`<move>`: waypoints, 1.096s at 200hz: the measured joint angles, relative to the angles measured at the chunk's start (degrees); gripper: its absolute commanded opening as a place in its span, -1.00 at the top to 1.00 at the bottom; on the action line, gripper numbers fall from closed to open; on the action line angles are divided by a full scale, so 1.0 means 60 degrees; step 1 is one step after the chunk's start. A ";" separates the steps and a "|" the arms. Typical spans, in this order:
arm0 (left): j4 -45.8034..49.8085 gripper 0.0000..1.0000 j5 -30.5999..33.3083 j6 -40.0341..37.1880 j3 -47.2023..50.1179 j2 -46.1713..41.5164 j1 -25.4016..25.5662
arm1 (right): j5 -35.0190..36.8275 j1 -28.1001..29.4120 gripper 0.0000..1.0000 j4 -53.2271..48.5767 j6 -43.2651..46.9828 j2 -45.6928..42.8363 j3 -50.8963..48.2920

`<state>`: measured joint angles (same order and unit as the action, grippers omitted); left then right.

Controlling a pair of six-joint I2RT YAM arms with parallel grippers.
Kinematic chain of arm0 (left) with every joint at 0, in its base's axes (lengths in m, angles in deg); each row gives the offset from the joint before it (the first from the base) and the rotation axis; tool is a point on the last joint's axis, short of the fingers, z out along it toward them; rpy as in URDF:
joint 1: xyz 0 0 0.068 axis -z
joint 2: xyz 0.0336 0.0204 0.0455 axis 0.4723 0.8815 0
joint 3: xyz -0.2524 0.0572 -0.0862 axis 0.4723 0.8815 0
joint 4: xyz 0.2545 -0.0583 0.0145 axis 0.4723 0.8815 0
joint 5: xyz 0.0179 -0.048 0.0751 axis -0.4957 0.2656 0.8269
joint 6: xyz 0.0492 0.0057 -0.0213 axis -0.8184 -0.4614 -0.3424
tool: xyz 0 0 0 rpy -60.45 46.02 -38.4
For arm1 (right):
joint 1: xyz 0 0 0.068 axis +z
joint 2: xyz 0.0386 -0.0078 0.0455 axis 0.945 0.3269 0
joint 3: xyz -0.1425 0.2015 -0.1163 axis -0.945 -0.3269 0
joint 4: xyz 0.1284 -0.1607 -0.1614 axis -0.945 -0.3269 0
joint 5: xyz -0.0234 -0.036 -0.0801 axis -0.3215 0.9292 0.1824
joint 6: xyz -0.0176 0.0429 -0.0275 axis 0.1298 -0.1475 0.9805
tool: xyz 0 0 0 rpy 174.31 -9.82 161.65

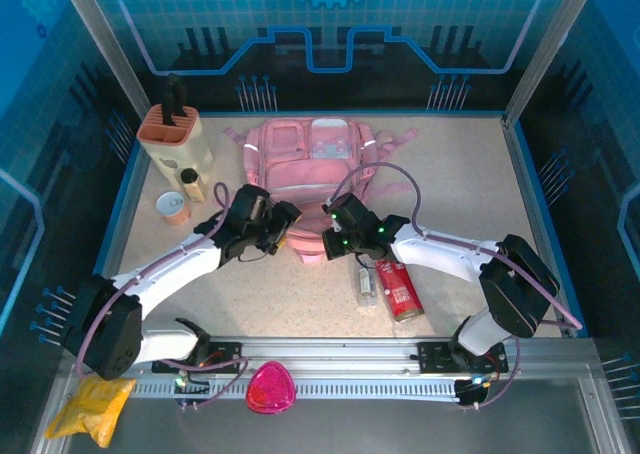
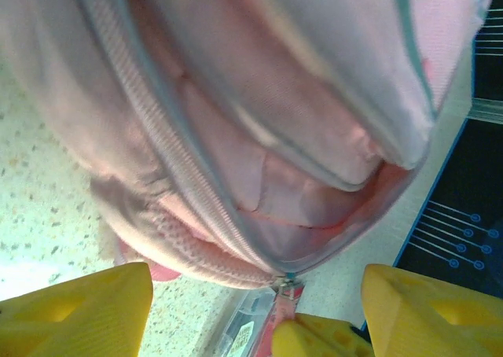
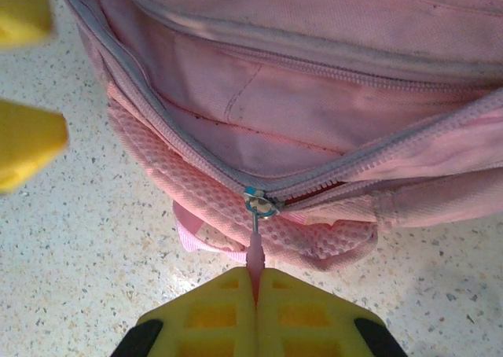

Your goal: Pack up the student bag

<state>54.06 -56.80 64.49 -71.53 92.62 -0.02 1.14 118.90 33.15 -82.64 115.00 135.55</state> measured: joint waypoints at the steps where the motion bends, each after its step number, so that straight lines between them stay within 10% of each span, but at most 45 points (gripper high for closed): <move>1: -0.0007 -0.44 0.0018 0.0033 0.0007 0.0011 0.0011 | 0.0000 0.0000 1.00 0.0004 0.0000 0.0000 -0.0004; 47: -0.0160 -0.31 0.0608 0.1286 -0.0339 0.1290 0.0331 | -0.0084 0.0000 1.00 0.0331 0.0189 0.0066 -0.0047; 119: -0.0007 0.80 0.0856 0.1668 -0.0856 0.2441 0.0339 | -0.0215 0.0000 1.00 0.0415 0.0641 0.0954 0.0284; 219: 0.0033 1.00 0.0871 0.1545 -0.0871 0.2426 0.0346 | -0.0463 -0.0087 0.55 0.0430 0.1031 0.1982 0.1151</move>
<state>54.25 -51.58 73.76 -76.75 107.18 2.06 -1.64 118.38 35.73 -76.46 126.89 142.45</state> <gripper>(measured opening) 0.058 0.215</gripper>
